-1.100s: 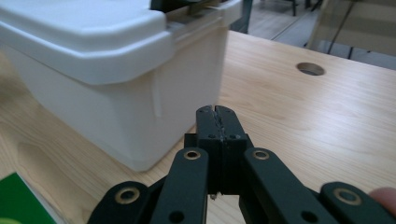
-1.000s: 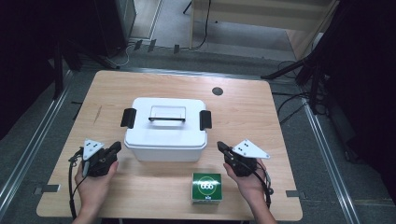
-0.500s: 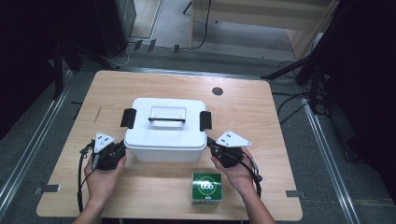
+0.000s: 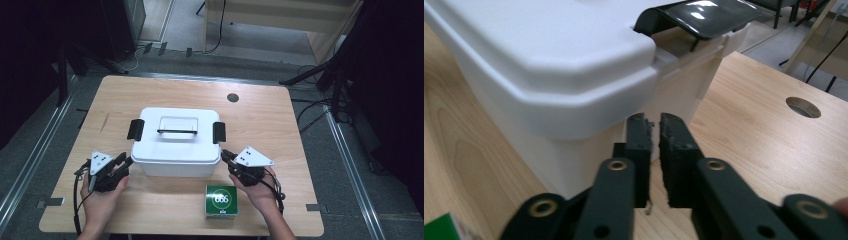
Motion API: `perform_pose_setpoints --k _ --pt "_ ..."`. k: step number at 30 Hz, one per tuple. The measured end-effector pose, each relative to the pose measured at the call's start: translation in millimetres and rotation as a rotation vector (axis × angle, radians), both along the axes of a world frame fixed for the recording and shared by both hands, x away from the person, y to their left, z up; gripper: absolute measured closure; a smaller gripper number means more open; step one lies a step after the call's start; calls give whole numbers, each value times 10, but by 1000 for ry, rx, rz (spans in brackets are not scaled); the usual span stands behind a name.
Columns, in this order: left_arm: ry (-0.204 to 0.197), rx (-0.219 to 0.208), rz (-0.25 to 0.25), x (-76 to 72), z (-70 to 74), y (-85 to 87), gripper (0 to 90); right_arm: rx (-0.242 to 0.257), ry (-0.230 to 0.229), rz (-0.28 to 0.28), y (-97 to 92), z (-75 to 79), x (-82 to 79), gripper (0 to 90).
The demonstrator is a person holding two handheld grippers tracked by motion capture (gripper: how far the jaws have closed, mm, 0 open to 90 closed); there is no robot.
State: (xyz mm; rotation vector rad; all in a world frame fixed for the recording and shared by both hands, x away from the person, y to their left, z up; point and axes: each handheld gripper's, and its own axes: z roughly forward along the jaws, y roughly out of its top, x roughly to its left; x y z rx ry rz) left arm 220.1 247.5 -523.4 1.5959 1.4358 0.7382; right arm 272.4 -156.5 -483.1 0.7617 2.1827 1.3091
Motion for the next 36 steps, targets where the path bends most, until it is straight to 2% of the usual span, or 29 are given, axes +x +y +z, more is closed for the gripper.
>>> perform_pose_setpoints --k 1,3,7,8,12,13,15,18,20,21,23,27,32,36 --pt "-6 -3 10 -17 -8 35 653 -5 -7 -3 -31 5 -9 761" --pt "-12 17 52 -58 -36 119 576 -28 -43 -23 -94 17 -22 707" --pt "25 29 91 -116 -109 286 499 -52 -106 -70 -246 53 -15 694" --pt "33 45 99 -130 -122 323 483 -66 -114 -79 -284 67 -6 677" --pt "35 78 150 -178 -162 453 342 -59 -85 -82 -417 161 42 668" --pt "36 81 163 -184 -172 485 293 -72 -79 -86 -441 190 51 635" --pt "40 83 180 -191 -197 543 239 -93 -28 -91 -474 252 59 537" --pt "42 78 194 -182 -217 586 142 -121 6 -55 -510 353 94 440" --pt "34 81 185 -173 -228 580 108 -151 33 -7 -514 414 131 372" --pt "34 89 182 -169 -233 573 95 -170 36 8 -510 447 151 354" --pt "43 98 181 -155 -246 562 86 -194 71 60 -492 518 207 315" --pt "46 100 188 -152 -256 558 78 -229 160 189 -455 670 346 317" --pt "44 126 143 -166 -265 516 24 -339 225 313 -387 842 496 294" --pt "16 101 161 -186 -262 547 24 -386 294 397 -319 986 584 248"
